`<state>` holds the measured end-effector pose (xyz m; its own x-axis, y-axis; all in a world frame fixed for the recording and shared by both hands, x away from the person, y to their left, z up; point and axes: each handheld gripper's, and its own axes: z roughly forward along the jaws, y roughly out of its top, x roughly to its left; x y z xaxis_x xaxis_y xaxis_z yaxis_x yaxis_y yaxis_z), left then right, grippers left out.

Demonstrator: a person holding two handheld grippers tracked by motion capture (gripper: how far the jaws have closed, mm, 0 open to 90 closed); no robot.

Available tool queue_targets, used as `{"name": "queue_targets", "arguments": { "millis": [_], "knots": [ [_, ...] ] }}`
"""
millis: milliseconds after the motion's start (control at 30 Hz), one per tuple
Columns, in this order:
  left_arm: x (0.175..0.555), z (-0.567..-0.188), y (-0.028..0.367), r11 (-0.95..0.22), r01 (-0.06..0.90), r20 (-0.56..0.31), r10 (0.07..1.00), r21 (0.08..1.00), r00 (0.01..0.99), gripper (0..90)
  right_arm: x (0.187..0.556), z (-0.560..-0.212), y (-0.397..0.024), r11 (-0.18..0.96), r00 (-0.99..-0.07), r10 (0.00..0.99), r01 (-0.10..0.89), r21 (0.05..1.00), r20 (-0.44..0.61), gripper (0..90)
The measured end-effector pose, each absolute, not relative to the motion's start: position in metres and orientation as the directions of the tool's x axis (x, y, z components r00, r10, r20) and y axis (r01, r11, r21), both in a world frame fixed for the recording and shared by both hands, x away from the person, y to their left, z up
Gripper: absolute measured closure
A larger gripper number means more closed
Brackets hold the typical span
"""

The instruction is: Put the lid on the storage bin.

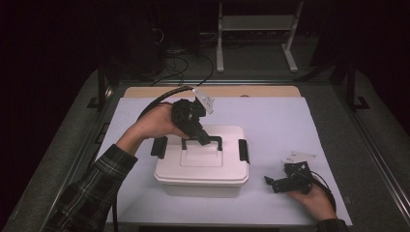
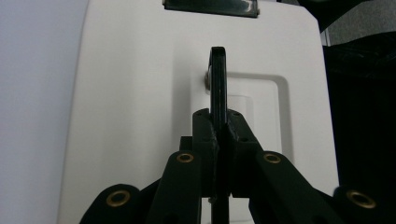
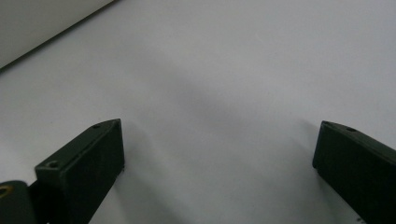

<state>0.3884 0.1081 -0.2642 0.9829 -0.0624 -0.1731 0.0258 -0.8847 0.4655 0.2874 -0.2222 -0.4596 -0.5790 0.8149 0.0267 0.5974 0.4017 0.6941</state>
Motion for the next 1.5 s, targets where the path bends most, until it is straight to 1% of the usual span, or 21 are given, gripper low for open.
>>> {"name": "queue_targets", "arguments": {
  "millis": [267, 300, 367, 400, 500, 533, 600, 733, 867, 933, 967, 1033, 1200, 1300, 1367, 1500],
  "knots": [
    [0.388, -0.264, 0.11, -0.877, 0.026, -0.166, -0.061, 0.479, 0.984, 83.4, 0.287, -0.46, -0.222, 0.402, -0.579, 0.815, 0.597, 0.694, 0.027, 1.6],
    [0.388, -0.263, 0.111, -0.873, 0.031, -0.165, -0.057, 0.486, 0.985, 78.6, 0.287, -0.46, -0.222, 0.401, -0.579, 0.815, 0.598, 0.694, 0.027, 1.6],
    [0.388, -0.261, 0.115, -0.868, 0.031, -0.154, -0.053, 0.496, 0.987, 71.6, 0.287, -0.46, -0.222, 0.401, -0.579, 0.815, 0.598, 0.694, 0.028, 1.6],
    [0.388, -0.26, 0.117, -0.866, 0.034, -0.149, -0.047, 0.499, 0.988, 65.3, 0.287, -0.46, -0.222, 0.401, -0.579, 0.815, 0.598, 0.694, 0.027, 1.6],
    [0.387, -0.255, 0.127, -0.854, 0.061, -0.134, -0.01, 0.516, 0.991, 54.4, 0.287, -0.46, -0.222, 0.401, -0.579, 0.815, 0.598, 0.694, 0.028, 1.5],
    [0.386, -0.254, 0.13, -0.85, 0.07, -0.133, 0.0, 0.522, 0.991, 48.7, 0.287, -0.46, -0.222, 0.401, -0.579, 0.815, 0.598, 0.694, 0.027, 1.6],
    [0.386, -0.251, 0.138, -0.84, 0.083, -0.114, 0.025, 0.536, 0.993, 40.8, 0.287, -0.46, -0.222, 0.4, -0.578, 0.816, 0.599, 0.694, 0.029, 1.6],
    [0.384, -0.248, 0.158, -0.821, 0.127, -0.082, 0.098, 0.557, 0.992, 27.3, 0.287, -0.46, -0.222, 0.401, -0.579, 0.815, 0.597, 0.695, 0.027, 1.5],
    [0.38, -0.248, 0.18, -0.805, 0.163, -0.057, 0.16, 0.571, 0.986, 18.1, 0.287, -0.46, -0.222, 0.401, -0.579, 0.815, 0.597, 0.695, 0.027, 1.5],
    [0.378, -0.248, 0.192, -0.789, 0.192, -0.055, 0.197, 0.583, 0.979, 15.8, 0.287, -0.46, -0.222, 0.4, -0.578, 0.815, 0.598, 0.694, 0.028, 1.5],
    [0.377, -0.248, 0.197, -0.788, 0.197, -0.045, 0.21, 0.583, 0.977, 12.9, 0.287, -0.46, -0.222, 0.401, -0.579, 0.815, 0.597, 0.695, 0.027, 1.6],
    [0.375, -0.249, 0.209, -0.786, 0.207, -0.027, 0.235, 0.582, 0.972, 10.2, 0.287, -0.46, -0.222, 0.4, -0.578, 0.815, 0.598, 0.695, 0.028, 1.5],
    [0.365, -0.252, 0.239, -0.756, 0.248, -0.015, 0.301, 0.606, 0.954, 8.2, 0.287, -0.46, -0.222, 0.4, -0.578, 0.815, 0.598, 0.694, 0.028, 1.5],
    [0.358, -0.255, 0.257, -0.739, 0.274, -0.003, 0.345, 0.616, 0.939, 5.4, 0.287, -0.46, -0.222, 0.401, -0.578, 0.815, 0.598, 0.694, 0.028, 1.5],
    [0.352, -0.259, 0.273, -0.722, 0.302, 0.008, 0.392, 0.623, 0.92, 2.8, 0.287, -0.46, -0.222, 0.401, -0.579, 0.815, 0.597, 0.695, 0.027, 1.5],
    [0.344, -0.268, 0.293, -0.702, 0.336, 0.016, 0.443, 0.629, 0.896, 1.8, 0.287, -0.46, -0.222, 0.401, -0.579, 0.815, 0.598, 0.694, 0.027, 1.5]
  ]
}}
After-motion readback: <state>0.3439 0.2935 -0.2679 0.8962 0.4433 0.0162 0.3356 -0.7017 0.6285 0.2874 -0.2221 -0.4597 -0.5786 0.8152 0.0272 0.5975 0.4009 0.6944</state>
